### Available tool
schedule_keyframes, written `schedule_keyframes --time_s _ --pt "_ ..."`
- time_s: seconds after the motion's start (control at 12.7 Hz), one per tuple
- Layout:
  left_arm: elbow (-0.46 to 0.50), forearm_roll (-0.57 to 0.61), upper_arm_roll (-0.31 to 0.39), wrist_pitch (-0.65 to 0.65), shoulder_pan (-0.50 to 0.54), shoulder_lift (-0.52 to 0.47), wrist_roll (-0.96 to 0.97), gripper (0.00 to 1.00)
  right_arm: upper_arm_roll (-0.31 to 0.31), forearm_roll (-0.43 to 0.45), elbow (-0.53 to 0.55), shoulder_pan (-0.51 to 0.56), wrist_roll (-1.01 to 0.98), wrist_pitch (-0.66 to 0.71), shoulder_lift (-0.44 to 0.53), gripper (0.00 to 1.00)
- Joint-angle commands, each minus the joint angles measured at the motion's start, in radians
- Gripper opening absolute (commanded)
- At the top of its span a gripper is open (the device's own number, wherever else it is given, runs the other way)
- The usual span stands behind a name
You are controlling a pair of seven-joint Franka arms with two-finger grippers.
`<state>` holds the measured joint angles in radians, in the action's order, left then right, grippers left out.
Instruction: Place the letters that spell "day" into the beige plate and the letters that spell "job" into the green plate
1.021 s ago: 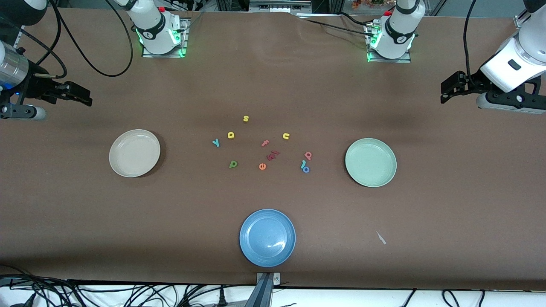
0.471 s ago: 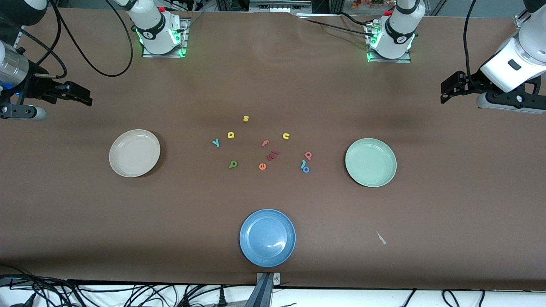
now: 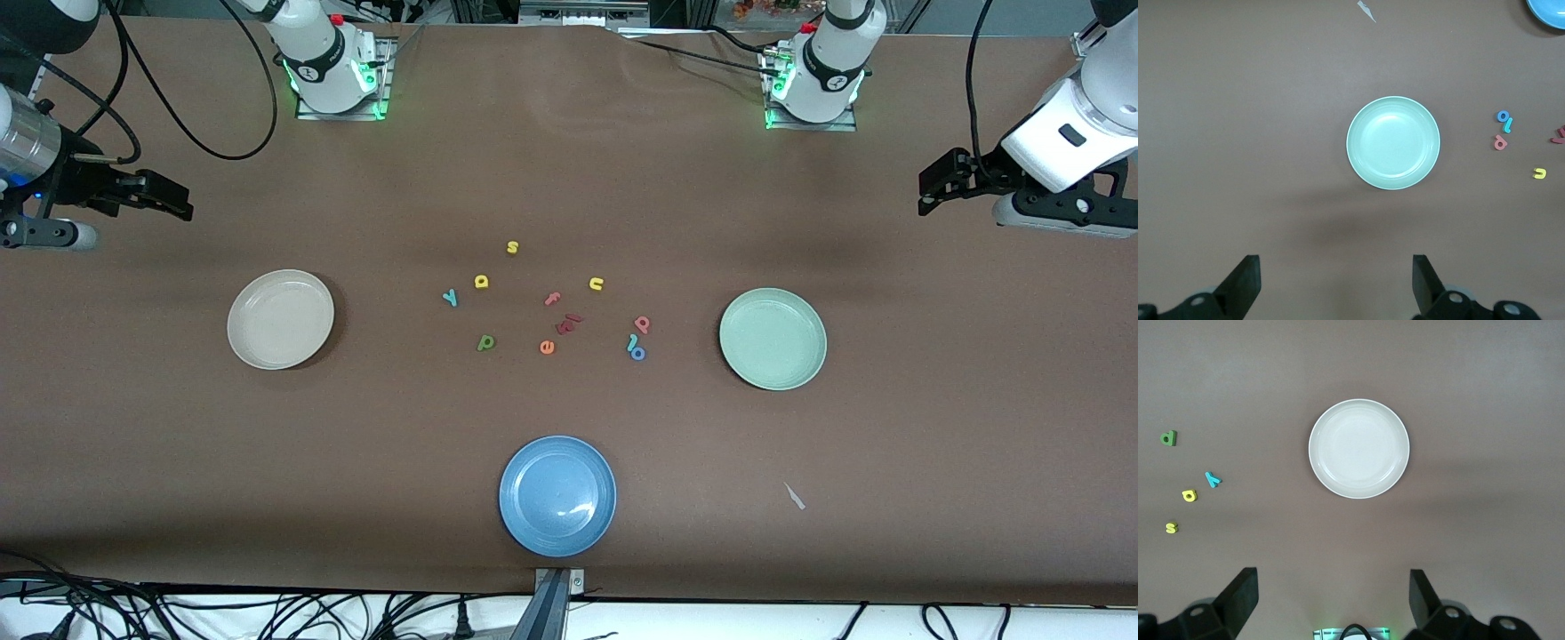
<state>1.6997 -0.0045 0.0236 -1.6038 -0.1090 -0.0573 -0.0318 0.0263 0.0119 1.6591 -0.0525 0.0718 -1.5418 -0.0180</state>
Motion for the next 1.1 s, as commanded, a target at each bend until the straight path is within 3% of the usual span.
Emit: schedule_keyframes --time_s 0.0,0.47,1.02 --pt "-0.026 -0.005 -0.002 0.022 0.003 0.008 0.000 1.00 -0.006 -0.016 -0.004 0.002 -0.012 0.014 0.001 1.00" --pt "-0.026 -0.005 -0.002 0.022 0.003 0.008 0.000 1.00 -0.051 -0.016 0.002 -0.003 0.022 0.032 0.001 1.00" --pt "-0.025 -0.005 -0.002 0.022 0.003 0.008 0.000 1.00 -0.206 -0.015 0.016 -0.017 0.016 0.014 -0.055 1.00"
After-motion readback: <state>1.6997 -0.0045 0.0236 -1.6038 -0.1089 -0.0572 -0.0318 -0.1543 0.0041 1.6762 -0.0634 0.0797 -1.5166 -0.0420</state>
